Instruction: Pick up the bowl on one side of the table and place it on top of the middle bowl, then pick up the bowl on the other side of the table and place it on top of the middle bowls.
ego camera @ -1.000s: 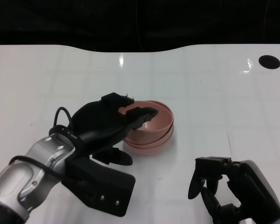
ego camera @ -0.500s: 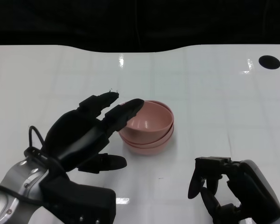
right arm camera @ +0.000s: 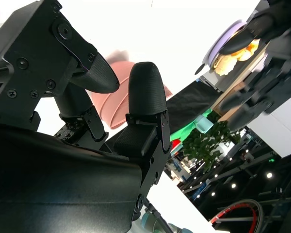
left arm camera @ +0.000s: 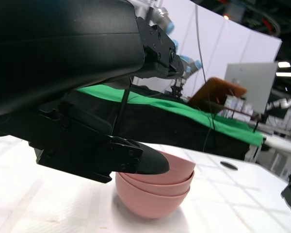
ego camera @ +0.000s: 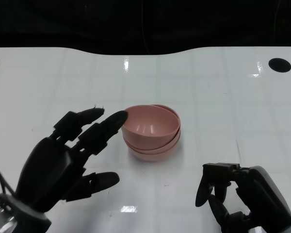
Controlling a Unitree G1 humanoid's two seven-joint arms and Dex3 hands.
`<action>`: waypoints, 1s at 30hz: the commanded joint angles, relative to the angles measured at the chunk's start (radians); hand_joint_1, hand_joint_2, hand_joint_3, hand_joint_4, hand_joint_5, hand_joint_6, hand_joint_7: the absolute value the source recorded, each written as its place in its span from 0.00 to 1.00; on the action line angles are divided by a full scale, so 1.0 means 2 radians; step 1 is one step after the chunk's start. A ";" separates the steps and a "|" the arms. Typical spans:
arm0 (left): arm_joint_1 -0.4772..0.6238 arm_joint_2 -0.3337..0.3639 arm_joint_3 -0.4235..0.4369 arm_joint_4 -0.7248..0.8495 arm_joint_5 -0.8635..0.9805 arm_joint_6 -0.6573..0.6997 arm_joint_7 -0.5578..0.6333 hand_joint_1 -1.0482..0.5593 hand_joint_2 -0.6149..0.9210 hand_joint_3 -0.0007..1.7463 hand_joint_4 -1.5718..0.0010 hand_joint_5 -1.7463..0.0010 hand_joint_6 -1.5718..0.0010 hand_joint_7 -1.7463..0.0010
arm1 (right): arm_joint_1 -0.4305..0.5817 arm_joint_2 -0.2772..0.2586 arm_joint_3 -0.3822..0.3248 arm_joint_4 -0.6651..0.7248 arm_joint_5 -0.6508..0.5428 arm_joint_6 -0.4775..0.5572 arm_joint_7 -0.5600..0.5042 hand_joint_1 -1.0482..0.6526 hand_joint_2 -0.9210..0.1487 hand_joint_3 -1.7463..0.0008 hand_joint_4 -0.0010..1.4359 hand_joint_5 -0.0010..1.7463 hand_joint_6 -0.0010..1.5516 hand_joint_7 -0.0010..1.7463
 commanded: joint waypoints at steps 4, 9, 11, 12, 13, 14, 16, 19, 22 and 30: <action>0.058 -0.018 0.028 -0.029 -0.042 -0.025 0.008 0.44 1.00 0.13 0.98 0.47 0.74 0.92 | 0.001 -0.006 -0.004 0.000 0.010 -0.002 0.004 0.57 0.74 0.02 0.64 1.00 0.53 0.85; 0.080 -0.031 0.041 -0.042 -0.055 -0.030 -0.001 0.46 1.00 0.15 0.95 0.42 0.71 0.90 | 0.002 -0.006 -0.004 -0.002 0.010 0.001 0.005 0.57 0.74 0.02 0.65 1.00 0.53 0.85; 0.092 -0.041 0.044 -0.042 -0.086 -0.035 -0.009 0.48 1.00 0.15 0.84 0.37 0.61 0.85 | 0.003 -0.006 -0.005 -0.005 0.011 0.003 0.007 0.57 0.74 0.02 0.65 1.00 0.53 0.84; 0.095 -0.044 0.045 -0.041 -0.098 -0.037 -0.013 0.49 1.00 0.15 0.78 0.36 0.56 0.82 | 0.004 -0.006 -0.005 -0.006 0.012 0.004 0.008 0.57 0.74 0.02 0.65 1.00 0.53 0.84; 0.097 -0.051 0.043 -0.035 -0.127 -0.041 -0.023 0.51 1.00 0.15 0.73 0.35 0.52 0.80 | 0.004 -0.007 -0.005 -0.007 0.012 0.004 0.008 0.57 0.74 0.02 0.65 1.00 0.53 0.84; 0.099 -0.059 0.039 -0.033 -0.162 -0.037 -0.037 0.52 1.00 0.15 0.67 0.34 0.48 0.77 | 0.004 -0.008 -0.005 -0.006 0.012 0.003 0.008 0.57 0.74 0.02 0.65 1.00 0.53 0.84; 0.106 -0.079 0.035 -0.037 -0.225 -0.018 -0.065 0.55 0.99 0.17 0.61 0.31 0.45 0.72 | 0.004 -0.008 -0.006 -0.005 0.014 0.001 0.010 0.58 0.74 0.02 0.65 1.00 0.53 0.84; 0.116 -0.102 0.037 -0.042 -0.267 0.002 -0.089 0.60 0.78 0.53 0.56 0.23 0.51 0.46 | 0.005 -0.009 -0.007 -0.003 0.016 -0.003 0.009 0.58 0.74 0.03 0.64 1.00 0.53 0.84; 0.120 -0.113 0.044 -0.043 -0.277 0.007 -0.104 0.63 0.70 0.69 0.51 0.19 0.50 0.35 | 0.005 -0.009 -0.007 -0.002 0.015 -0.005 0.008 0.58 0.74 0.03 0.64 1.00 0.53 0.84; 0.123 -0.142 0.055 -0.029 -0.310 0.028 -0.133 0.60 0.64 0.83 0.44 0.03 0.46 0.16 | 0.005 -0.010 -0.008 0.002 0.016 0.000 0.010 0.57 0.73 0.03 0.65 1.00 0.53 0.84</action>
